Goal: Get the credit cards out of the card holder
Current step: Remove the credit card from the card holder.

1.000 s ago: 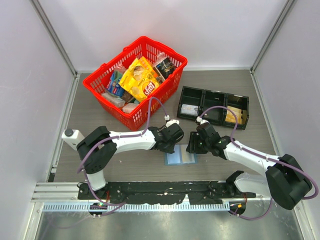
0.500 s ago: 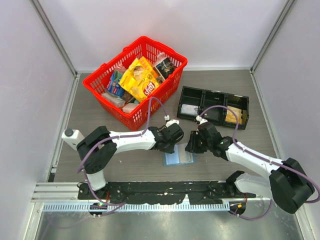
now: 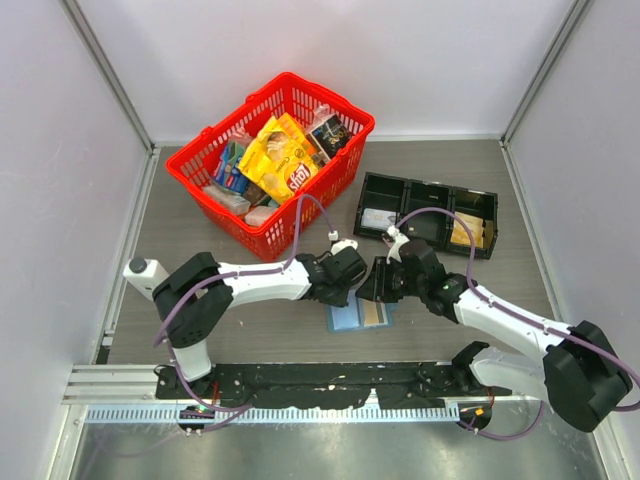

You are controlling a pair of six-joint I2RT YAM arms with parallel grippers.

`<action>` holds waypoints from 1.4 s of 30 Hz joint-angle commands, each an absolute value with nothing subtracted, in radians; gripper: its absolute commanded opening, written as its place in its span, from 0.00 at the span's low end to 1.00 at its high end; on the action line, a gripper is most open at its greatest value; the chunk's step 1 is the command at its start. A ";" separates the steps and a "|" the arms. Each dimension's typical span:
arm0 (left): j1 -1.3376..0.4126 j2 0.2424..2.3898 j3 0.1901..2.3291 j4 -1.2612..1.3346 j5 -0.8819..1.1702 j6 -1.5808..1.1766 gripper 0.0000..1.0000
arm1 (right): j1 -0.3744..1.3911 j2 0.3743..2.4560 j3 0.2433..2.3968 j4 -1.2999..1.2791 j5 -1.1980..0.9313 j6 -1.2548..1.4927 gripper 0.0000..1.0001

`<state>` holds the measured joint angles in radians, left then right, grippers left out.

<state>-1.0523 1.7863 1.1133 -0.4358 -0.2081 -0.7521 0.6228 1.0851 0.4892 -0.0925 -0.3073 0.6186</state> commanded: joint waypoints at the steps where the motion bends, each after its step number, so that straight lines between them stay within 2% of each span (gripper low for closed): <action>1: -1.046 1.735 1.089 -0.405 -0.216 -0.759 0.23 | 0.629 1.101 0.482 -0.025 -0.357 0.635 0.27; 5: -1.040 1.707 1.071 -0.405 -0.224 -0.768 0.24 | 0.632 1.129 0.479 -0.006 -0.391 0.638 0.32; 8: -1.034 1.683 1.057 -0.411 -0.239 -0.779 0.24 | 0.637 1.153 0.477 0.026 -0.402 0.637 0.41; 18: -1.029 1.568 0.997 -0.419 -0.285 -0.813 0.25 | 0.666 1.229 0.497 0.051 -0.422 0.630 0.50; 23: -1.028 1.522 0.983 -0.433 -0.304 -0.819 0.25 | 0.673 1.241 0.506 0.051 -0.433 0.624 0.68; 27: -1.029 1.491 0.976 -0.440 -0.307 -0.822 0.26 | 0.675 1.233 0.506 0.049 -0.431 0.618 0.75; 32: -1.028 1.467 0.980 -0.434 -0.292 -0.824 0.27 | 0.672 1.207 0.500 0.043 -0.396 0.617 0.76; 36: -1.029 1.476 0.991 -0.396 -0.220 -0.815 0.26 | 0.660 1.175 0.485 0.044 -0.353 0.620 0.72; 42: -1.029 1.572 1.045 -0.354 -0.101 -0.789 0.24 | 0.609 1.160 0.421 0.124 -0.409 0.647 0.64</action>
